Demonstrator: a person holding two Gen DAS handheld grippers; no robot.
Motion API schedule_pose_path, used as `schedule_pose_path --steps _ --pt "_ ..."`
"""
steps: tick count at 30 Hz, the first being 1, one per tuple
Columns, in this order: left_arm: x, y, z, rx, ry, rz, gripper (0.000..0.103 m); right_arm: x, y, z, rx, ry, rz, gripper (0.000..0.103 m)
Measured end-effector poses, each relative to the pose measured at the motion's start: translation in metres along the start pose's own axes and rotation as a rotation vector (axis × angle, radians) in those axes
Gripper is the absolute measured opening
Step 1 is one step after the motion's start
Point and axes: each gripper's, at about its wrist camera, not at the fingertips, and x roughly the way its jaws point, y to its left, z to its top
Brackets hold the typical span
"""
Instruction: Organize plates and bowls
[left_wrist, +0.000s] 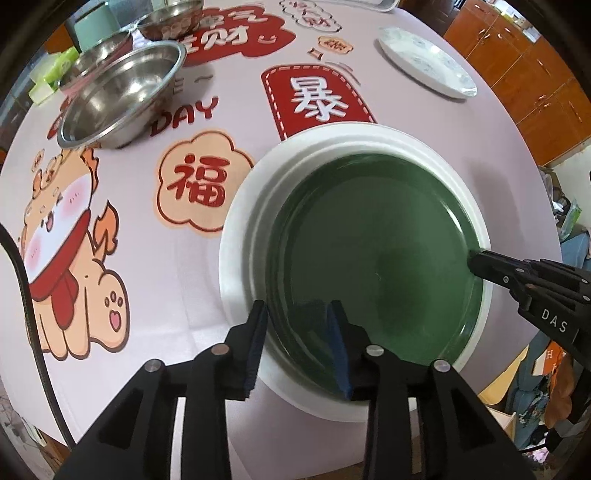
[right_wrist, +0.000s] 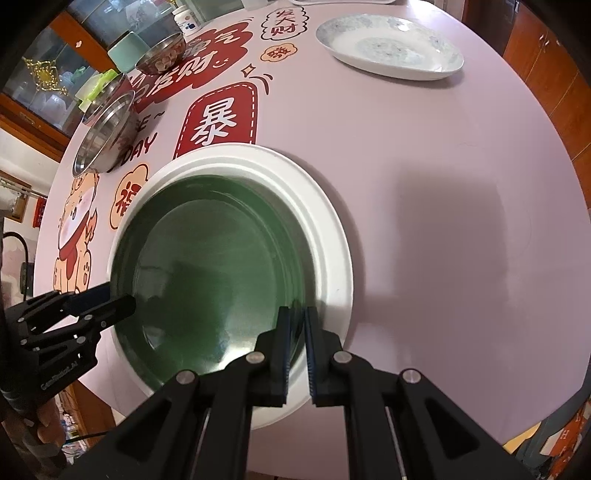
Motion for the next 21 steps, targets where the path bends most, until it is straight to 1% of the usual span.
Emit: schedule_pose_path --steps 7,10,12,15,19,21 --pt "-0.019 -0.008 0.003 0.040 -0.061 0.030 0.035 -0.010 0.004 0.000 -0.015 -0.032 -0.018 0.007" --pt "-0.029 -0.011 0.001 0.055 -0.089 0.043 0.043 -0.016 0.006 0.000 -0.016 -0.050 -0.020 0.007" --pt "-0.038 -0.015 0.000 0.068 -0.119 0.059 0.051 -0.020 0.007 0.000 -0.015 -0.056 -0.018 0.007" --pt "-0.051 -0.020 -0.003 0.092 -0.158 0.078 0.051 -0.024 0.009 -0.002 -0.019 -0.067 -0.020 0.007" --pt "-0.062 -0.023 -0.001 0.109 -0.186 0.086 0.052 -0.030 0.014 -0.004 -0.016 -0.078 -0.012 0.007" --pt "-0.067 -0.024 -0.001 0.118 -0.202 0.096 0.056 -0.033 0.017 -0.004 -0.020 -0.083 -0.011 0.007"
